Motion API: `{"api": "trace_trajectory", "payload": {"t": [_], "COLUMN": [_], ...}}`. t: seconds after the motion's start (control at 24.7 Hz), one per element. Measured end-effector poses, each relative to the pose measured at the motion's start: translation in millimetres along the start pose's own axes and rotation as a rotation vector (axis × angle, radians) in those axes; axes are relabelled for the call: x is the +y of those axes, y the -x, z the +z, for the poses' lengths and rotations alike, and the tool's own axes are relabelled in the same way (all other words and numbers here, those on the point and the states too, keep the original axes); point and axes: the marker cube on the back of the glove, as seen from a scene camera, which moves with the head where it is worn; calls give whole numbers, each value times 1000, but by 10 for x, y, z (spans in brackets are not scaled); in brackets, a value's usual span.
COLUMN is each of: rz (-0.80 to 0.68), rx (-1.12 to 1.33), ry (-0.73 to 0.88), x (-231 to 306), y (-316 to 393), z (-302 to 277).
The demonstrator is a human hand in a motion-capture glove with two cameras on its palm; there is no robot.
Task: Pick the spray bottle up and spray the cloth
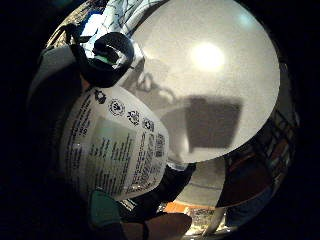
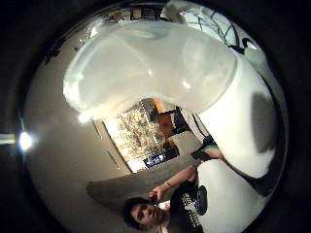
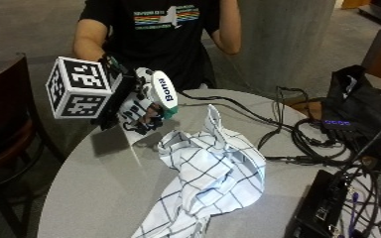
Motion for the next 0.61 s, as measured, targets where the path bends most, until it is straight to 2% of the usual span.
{"api": "trace_trajectory", "payload": {"t": [0.61], "rz": [-17], "rx": [-7], "ry": [2], "x": [28], "y": [20], "z": [45]}}
